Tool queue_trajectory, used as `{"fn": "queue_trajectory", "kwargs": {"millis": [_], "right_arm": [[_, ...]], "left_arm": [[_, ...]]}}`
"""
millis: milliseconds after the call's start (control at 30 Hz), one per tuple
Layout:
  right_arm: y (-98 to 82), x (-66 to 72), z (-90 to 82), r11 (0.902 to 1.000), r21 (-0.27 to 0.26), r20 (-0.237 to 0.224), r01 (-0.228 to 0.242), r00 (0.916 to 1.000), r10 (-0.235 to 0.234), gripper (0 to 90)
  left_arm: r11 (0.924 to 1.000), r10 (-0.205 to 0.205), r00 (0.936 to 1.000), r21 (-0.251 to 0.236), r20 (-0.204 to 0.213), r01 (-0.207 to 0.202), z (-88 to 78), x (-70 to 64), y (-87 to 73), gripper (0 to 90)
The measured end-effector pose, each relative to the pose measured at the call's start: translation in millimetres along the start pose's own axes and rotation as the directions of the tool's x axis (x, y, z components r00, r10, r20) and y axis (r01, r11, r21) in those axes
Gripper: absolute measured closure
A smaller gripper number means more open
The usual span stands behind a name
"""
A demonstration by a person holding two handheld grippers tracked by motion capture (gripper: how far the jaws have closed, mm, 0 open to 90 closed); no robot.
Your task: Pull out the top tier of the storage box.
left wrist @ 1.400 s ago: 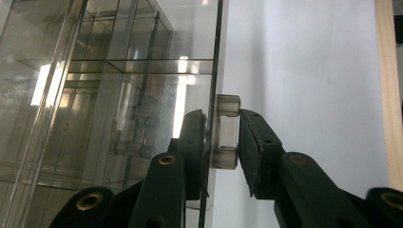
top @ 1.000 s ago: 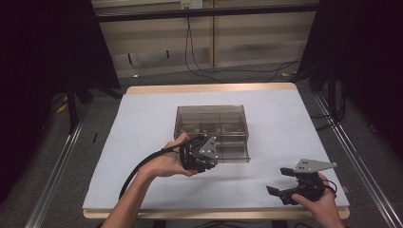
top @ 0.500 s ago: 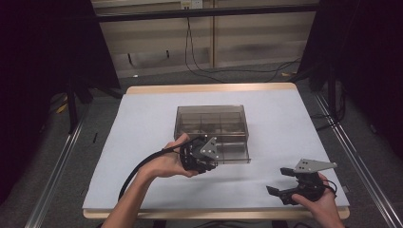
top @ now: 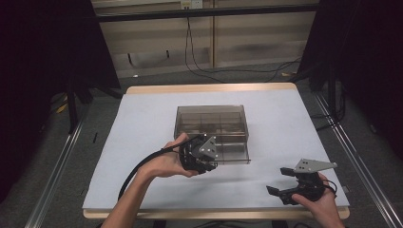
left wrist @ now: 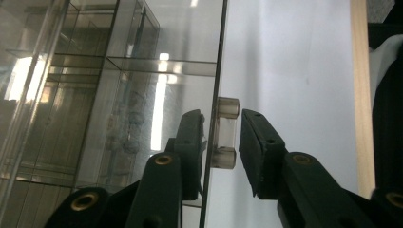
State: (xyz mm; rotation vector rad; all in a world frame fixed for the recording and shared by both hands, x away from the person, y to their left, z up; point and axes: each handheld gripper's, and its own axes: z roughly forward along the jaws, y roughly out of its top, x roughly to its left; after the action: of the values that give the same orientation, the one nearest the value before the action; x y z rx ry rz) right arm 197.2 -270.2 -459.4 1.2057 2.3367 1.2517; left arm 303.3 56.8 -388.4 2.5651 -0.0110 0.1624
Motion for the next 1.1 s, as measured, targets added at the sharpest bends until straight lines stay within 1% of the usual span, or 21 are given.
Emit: {"fn": "queue_trajectory", "kwargs": {"millis": [100,200,267,300,333,400,500,567,633,700,733,767,800,833,900,933,967,1000,1033,1067,1100], "right_arm": [[0.0,0.0,0.1,1.0,0.0,0.0,0.001,1.0,-0.001,12.0],[0.1,-0.3,0.0,1.0,0.001,-0.001,0.0,1.0,0.0,12.1],[0.1,-0.2,0.0,1.0,0.001,0.0,0.001,1.0,-0.001,12.1],[0.0,-0.1,0.0,1.0,0.0,0.001,0.0,1.0,0.0,12.0],[0.0,-0.3,-0.1,1.0,0.0,0.001,-0.001,1.0,0.001,12.0],[0.0,-0.5,0.1,1.0,0.001,0.003,-0.004,1.0,0.004,12.0],[0.4,-0.5,0.6,1.0,0.003,0.002,-0.004,1.0,0.004,12.0],[0.5,-0.4,0.8,1.0,0.003,0.003,-0.004,1.0,0.004,12.0],[0.6,-0.4,0.8,1.0,0.004,0.004,-0.005,1.0,0.005,12.0],[0.6,-0.5,0.8,1.0,0.003,0.003,-0.005,1.0,0.005,12.0],[0.6,-0.4,0.8,1.0,0.004,0.003,-0.006,1.0,0.006,12.1],[0.5,-0.4,0.9,1.0,0.004,0.003,-0.005,1.0,0.005,12.0],[0.6,-0.4,0.9,1.0,0.003,0.003,-0.005,1.0,0.005,12.0],[0.6,-0.4,0.8,1.0,0.003,0.003,-0.005,1.0,0.005,12.0],[0.5,-0.4,0.7,1.0,0.003,0.003,-0.005,1.0,0.005,12.1],[0.5,-0.5,0.7,1.0,0.003,0.003,-0.006,1.0,0.006,12.0],[0.5,-0.5,0.7,1.0,0.003,0.003,-0.006,1.0,0.006,12.0],[0.5,-0.5,0.7,1.0,0.003,0.003,-0.006,1.0,0.006,12.0],[0.5,-0.4,0.8,1.0,0.003,0.003,-0.005,1.0,0.005,12.0],[0.5,-0.4,0.7,1.0,0.003,0.003,-0.005,1.0,0.005,12.0],[0.5,-0.4,0.7,1.0,0.003,0.004,-0.005,1.0,0.005,12.0]], "left_arm": [[0.9994,-0.016,0.9998,-0.03,-0.01,0.016,-1.6,0.4,0.4,62.1],[0.9975,-0.041,0.9977,-0.059,-0.054,0.037,-5.3,4.3,1.6,46.9],[0.996,-0.051,0.995,-0.078,-0.086,0.044,-7.4,5.8,0.7,41.6],[0.994,-0.072,0.9918,-0.09,-0.106,0.062,-8.0,5.7,-0.5,33.7],[0.9921,-0.082,0.9899,-0.104,-0.116,0.07,-8.7,6.0,-2.7,30.3],[0.9869,-0.112,0.9845,-0.13,-0.134,0.095,-9.4,4.1,-8.8,27.2],[0.9846,-0.13,0.9739,-0.14,-0.186,0.105,-12.9,2.8,-18.0,21.8],[0.976,-0.163,0.9656,-0.177,-0.203,0.127,-16.3,1.9,-24.2,19.3],[0.9717,-0.179,0.9618,-0.19,-0.207,0.14,-20.6,1.2,-28.4,16.2],[0.9658,-0.2,0.9516,-0.211,-0.233,0.151,-24.7,0.0,-33.4,12.6],[0.9616,-0.215,0.9435,-0.223,-0.252,0.16,-26.4,-1.1,-35.6,11.3],[0.9587,-0.224,0.9405,-0.231,-0.255,0.166,-28.6,-1.3,-37.9,10.9],[0.9518,-0.246,0.9322,-0.248,-0.266,0.181,-30.3,-2.6,-40.0,10.1],[0.9467,-0.257,0.9286,-0.263,-0.268,0.186,-32.3,-3.0,-42.3,9.4],[0.9346,-0.29,0.9172,-0.287,-0.273,0.21,-36.3,-4.7,-46.8,9.0],[0.9276,-0.309,0.9087,-0.299,-0.28,0.223,-37.9,-6.2,-50.0,8.6],[0.9259,-0.314,0.9056,-0.303,-0.285,0.226,-38.6,-6.8,-51.2,8.1],[0.92,-0.328,0.9024,-0.312,-0.28,0.237,-39.7,-7.5,-53.8,8.1],[0.9191,-0.333,0.8983,-0.312,-0.287,0.241,-41.2,-8.3,-55.8,8.1],[0.9151,-0.345,0.8862,-0.321,-0.309,0.244,-43.1,-10.9,-59.0,7.9],[0.9106,-0.354,0.8831,-0.328,-0.308,0.251,-44.0,-12.0,-61.8,6.8]]}}
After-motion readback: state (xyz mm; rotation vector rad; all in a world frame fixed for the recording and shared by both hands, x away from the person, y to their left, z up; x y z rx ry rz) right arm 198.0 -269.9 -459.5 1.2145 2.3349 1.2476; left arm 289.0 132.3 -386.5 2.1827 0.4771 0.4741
